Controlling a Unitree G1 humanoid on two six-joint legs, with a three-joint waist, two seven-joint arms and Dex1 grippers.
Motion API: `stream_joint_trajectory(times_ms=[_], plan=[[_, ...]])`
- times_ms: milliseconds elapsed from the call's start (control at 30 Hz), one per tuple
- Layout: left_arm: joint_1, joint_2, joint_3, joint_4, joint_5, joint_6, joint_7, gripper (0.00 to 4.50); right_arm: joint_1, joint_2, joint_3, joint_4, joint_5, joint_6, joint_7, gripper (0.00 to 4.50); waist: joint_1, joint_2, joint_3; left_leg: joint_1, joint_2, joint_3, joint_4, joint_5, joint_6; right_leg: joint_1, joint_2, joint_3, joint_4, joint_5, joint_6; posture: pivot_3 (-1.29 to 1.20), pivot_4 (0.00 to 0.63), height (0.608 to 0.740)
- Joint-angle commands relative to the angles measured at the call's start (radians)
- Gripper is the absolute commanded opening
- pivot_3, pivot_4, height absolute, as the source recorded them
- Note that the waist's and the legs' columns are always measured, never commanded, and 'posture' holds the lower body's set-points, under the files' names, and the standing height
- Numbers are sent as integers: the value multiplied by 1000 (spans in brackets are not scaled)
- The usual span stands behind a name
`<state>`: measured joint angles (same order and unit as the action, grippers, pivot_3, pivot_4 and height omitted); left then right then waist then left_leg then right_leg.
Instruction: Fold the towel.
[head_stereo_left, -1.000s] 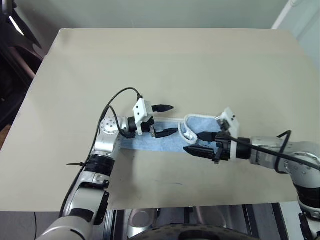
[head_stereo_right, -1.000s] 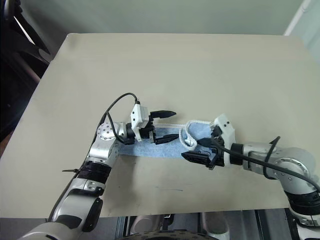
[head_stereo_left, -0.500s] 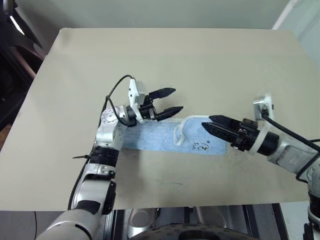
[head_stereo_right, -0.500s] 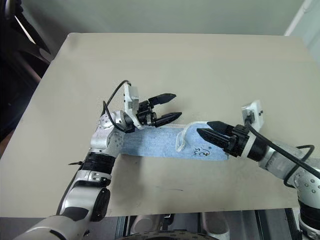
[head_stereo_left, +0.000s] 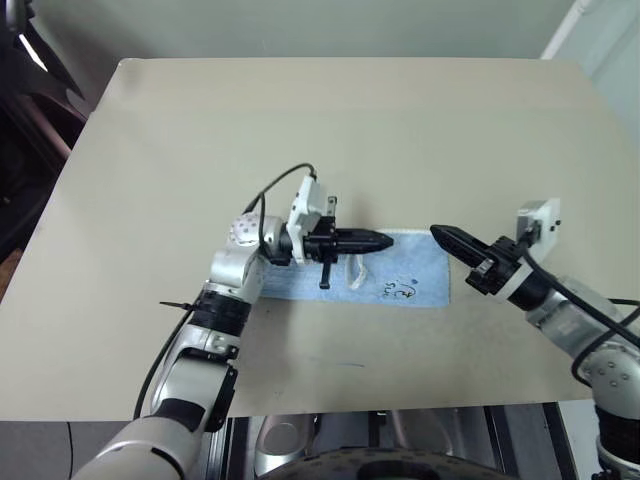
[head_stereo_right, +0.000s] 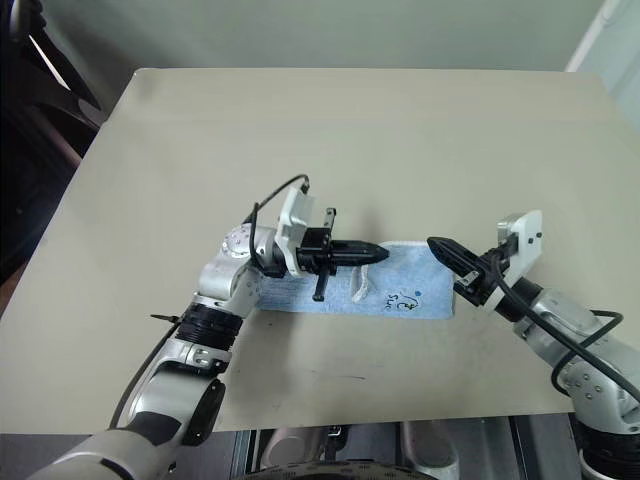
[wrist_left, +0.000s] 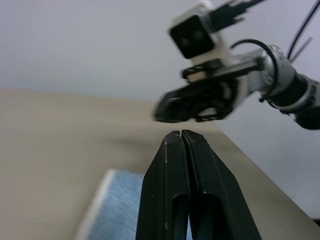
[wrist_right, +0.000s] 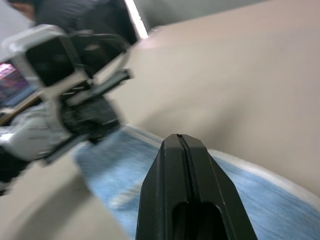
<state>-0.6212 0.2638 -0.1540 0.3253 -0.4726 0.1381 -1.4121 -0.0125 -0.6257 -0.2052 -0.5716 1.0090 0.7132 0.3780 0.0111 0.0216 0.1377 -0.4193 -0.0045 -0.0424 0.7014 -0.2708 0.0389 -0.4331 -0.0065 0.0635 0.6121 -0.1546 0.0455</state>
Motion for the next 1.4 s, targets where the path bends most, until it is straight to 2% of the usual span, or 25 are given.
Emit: stream_joint_trajectory(times_ms=[33, 333, 400, 567, 800, 933, 1000, 1100, 1233, 1333, 1400], plan=[[53, 2, -58, 4, 75, -41, 3, 38, -24, 53, 68, 56, -159, -74, -32, 0, -2, 1, 0, 0, 0, 1, 0, 0, 0, -1, 0, 1, 0, 1, 1, 0, 150, 733], [106, 32, -176, 84, 262, -102, 49, 38, -37, 95, 270, 130, -398, -101, 25, 0, -3, 1, 0, 0, 0, 0, 0, 2, 0, 0, 0, 0, 0, 1, -5, 0, 150, 733], [115, 33, -192, 79, 273, -62, 53, 38, -38, 93, 332, 153, -468, -87, 16, 0, -3, 1, 0, 0, 0, 0, 0, 3, 1, 1, 0, 0, -1, 1, -5, 0, 150, 733], [121, 32, -187, 60, 264, 26, 63, 38, -41, 79, 392, 216, -589, -71, 9, 0, -4, 1, -3, 2, 0, 1, 0, 3, 1, 3, 0, 1, -2, 1, -7, 0, 150, 733], [118, 29, -177, 48, 245, 77, 51, 38, -48, 79, 377, 233, -633, -77, 37, 0, -2, -2, -11, 9, -1, 0, 0, 3, 1, 8, 0, 1, -3, -3, -2, 0, 150, 733], [119, 23, -105, 6, 180, 71, 69, 38, -55, 89, 330, 211, -597, -71, 55, 0, -2, -3, -11, 9, -1, -1, -1, 2, -1, 9, 0, 2, -3, -4, 0, 0, 150, 733], [116, 29, -59, -38, 126, 124, 81, 38, -59, 103, 294, 195, -569, -60, 57, 0, -1, -3, -11, 6, -1, -1, -1, 2, -1, 6, 0, 2, -2, -4, 0, 0, 150, 733], [87, 77, 43, -195, -32, 330, 111, 614, -65, 116, 226, 151, -502, -37, 74, 0, 0, -3, -11, -1, -1, -1, -1, 4, -3, 1, 0, 2, -2, -1, -5, 0, 150, 733], [34, 145, 187, -375, -254, 601, 211, 1926, -70, 115, 117, 49, -346, 8, 117, 0, 0, -5, -10, -2, -1, 0, -2, 10, -14, -1, 1, 2, -2, 0, -8, 0, 150, 733], [-1, 206, 290, -408, -391, 757, 275, 2992, -88, 92, 52, -18, -226, 59, 137, 0, -2, -5, -10, 0, -1, 1, -3, 10, -16, 0, 1, 2, -2, -3, -8, 0, 150, 733], [-1, 266, 332, -395, -425, 809, 282, 3662, -114, 65, 31, -36, -175, 94, 144, 0, -2, -6, -10, 1, -1, 1, -3, 9, -16, 0, 1, 3, -2, -4, -8, 0, 150, 733]])
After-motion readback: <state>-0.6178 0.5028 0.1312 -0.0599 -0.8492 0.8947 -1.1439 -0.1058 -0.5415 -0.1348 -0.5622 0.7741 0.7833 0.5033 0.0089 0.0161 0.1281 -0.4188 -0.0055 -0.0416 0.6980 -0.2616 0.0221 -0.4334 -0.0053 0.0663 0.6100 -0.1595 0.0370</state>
